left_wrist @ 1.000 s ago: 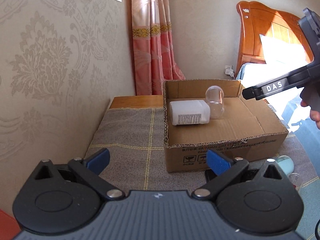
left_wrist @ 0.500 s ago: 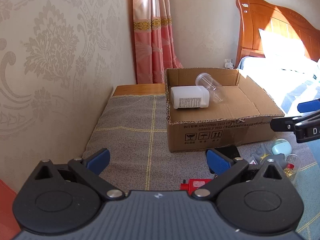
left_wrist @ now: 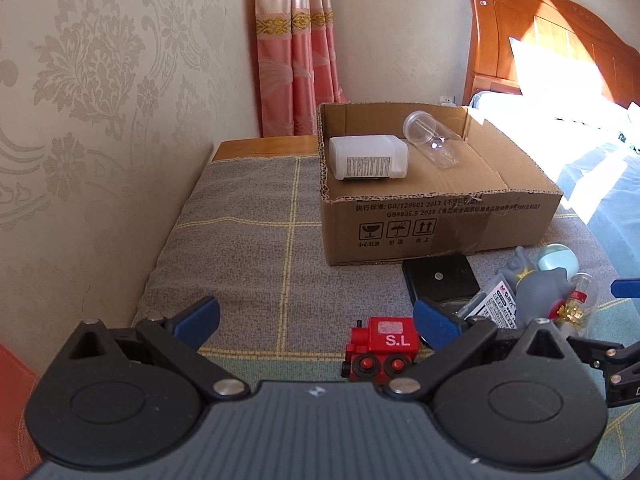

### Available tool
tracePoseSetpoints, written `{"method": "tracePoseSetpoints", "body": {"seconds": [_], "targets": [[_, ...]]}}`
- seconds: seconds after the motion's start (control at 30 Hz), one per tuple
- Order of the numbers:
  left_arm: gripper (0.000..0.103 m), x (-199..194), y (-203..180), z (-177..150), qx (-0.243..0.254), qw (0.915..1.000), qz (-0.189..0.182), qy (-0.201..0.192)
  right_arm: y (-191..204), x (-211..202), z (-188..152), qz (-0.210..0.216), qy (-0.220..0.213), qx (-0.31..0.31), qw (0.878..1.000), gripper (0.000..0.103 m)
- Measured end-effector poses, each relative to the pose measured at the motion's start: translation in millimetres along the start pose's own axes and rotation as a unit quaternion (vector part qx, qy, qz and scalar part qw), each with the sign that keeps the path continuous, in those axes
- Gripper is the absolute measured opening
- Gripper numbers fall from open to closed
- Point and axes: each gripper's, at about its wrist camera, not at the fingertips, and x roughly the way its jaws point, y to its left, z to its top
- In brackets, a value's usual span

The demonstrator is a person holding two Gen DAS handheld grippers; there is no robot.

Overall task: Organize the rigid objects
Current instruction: 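Move the left tool to the red S.L toy train and close on it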

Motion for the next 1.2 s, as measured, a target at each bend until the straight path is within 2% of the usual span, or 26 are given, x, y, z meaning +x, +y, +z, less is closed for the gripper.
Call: {"method": "tracePoseSetpoints", "body": {"seconds": [0.2, 0.43, 0.8, 0.93, 1.2], "targets": [[0.102, 6.2, -4.5, -8.7, 0.009, 0.9996, -0.021, 0.016, 1.9, 22.7, -13.4, -0.017, 0.028, -0.016, 0.999, 0.103], [0.102, 21.3, -9.6, -20.2, 0.016, 0.9982, -0.036, 0.044, -11.2, 39.7, -16.8, -0.010, 0.040, 0.014, 0.999, 0.103], [0.102, 61.9, -11.1, -32.2, -0.005, 0.9957, -0.056, 0.075, -17.4, 39.8, -21.3, -0.008, 0.013, 0.012, 1.000, 0.103], [0.103, 64.8, -11.0, -36.0, 0.008, 0.9973, -0.041, 0.060, -17.7, 39.5, -21.6, -0.008, 0.011, 0.012, 1.000, 0.103], [0.103, 63.8, 9.5, -41.8, -0.003, 0.9985, -0.031, 0.045, -18.0, 36.6, -24.7, -0.008, 0.006, 0.012, 1.000, 0.103]]}}
